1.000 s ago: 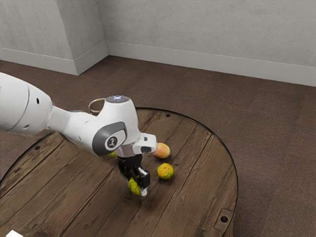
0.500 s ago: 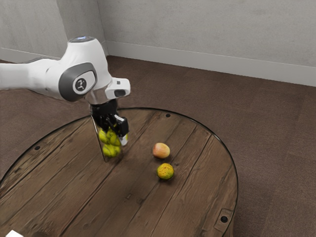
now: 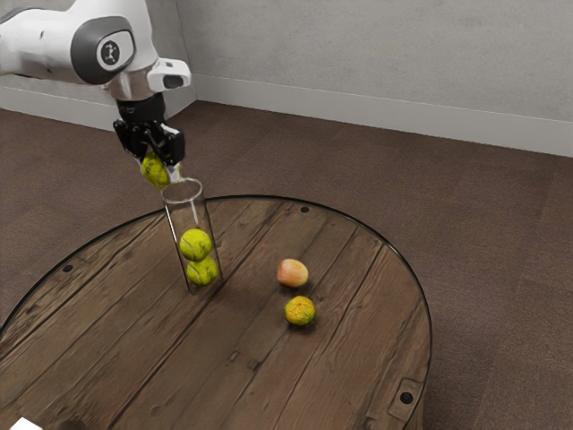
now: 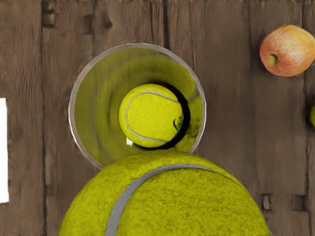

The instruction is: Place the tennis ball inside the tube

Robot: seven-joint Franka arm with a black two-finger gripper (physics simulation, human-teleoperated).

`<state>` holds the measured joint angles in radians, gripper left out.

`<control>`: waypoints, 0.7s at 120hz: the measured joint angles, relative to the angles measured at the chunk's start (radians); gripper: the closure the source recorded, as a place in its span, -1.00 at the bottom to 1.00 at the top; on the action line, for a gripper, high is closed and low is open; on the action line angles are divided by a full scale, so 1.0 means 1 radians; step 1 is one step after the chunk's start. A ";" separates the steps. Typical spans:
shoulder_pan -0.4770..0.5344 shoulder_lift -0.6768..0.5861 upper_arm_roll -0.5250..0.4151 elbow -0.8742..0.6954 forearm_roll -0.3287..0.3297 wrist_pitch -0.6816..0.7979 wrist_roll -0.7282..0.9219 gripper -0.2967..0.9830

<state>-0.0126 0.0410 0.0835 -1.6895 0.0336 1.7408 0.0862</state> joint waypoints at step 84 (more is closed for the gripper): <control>0.023 0.208 0.002 0.170 0.005 -0.016 0.010 -0.10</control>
<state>0.0105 0.2494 0.0853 -1.5191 0.0381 1.7250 0.0958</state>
